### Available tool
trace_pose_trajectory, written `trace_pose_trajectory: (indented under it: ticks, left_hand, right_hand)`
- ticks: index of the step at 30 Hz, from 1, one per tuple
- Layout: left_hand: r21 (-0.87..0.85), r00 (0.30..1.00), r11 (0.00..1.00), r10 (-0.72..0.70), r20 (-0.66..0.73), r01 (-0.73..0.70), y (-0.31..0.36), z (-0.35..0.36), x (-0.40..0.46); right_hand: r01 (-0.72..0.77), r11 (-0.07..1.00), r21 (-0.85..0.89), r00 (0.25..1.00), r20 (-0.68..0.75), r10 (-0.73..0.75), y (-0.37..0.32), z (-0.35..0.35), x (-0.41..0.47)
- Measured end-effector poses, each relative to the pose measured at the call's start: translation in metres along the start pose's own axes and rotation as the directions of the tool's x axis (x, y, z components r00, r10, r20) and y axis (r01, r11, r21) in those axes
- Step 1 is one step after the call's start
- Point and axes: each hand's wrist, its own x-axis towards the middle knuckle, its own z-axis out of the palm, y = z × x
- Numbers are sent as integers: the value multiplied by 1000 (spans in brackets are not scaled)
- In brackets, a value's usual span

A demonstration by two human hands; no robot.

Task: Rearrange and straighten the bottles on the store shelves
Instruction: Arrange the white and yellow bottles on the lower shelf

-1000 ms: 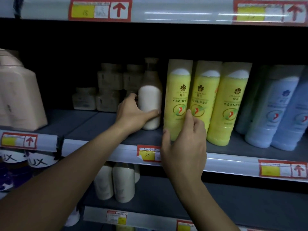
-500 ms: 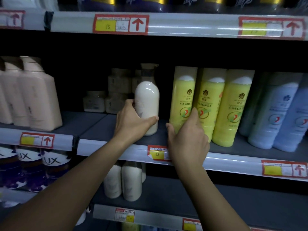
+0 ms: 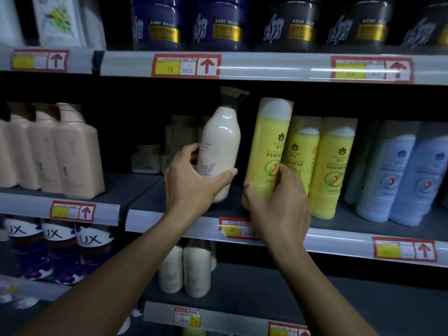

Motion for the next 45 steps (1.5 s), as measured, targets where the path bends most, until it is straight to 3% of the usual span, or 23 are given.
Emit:
trace_pose_trajectory:
  ticks: [14, 26, 32, 45]
  left_hand:
    - [-60, 995, 995, 71, -63, -75, 10, -51, -82]
    - [-93, 994, 990, -110, 13, 111, -28, -64, -165]
    - [-73, 984, 983, -166, 70, 171, -54, -49, -210]
    - [58, 894, 932, -361, 264, 359, -103, -10, -259]
  right_hand:
    - [37, 996, 77, 994, 99, -44, 23, -61, -49]
    - [62, 991, 120, 957, 273, -93, 84, -63, -116]
    - [85, 995, 55, 912, 398, -100, 122, -52, -145]
    - [42, 999, -8, 862, 506, -32, 188, -31, -163]
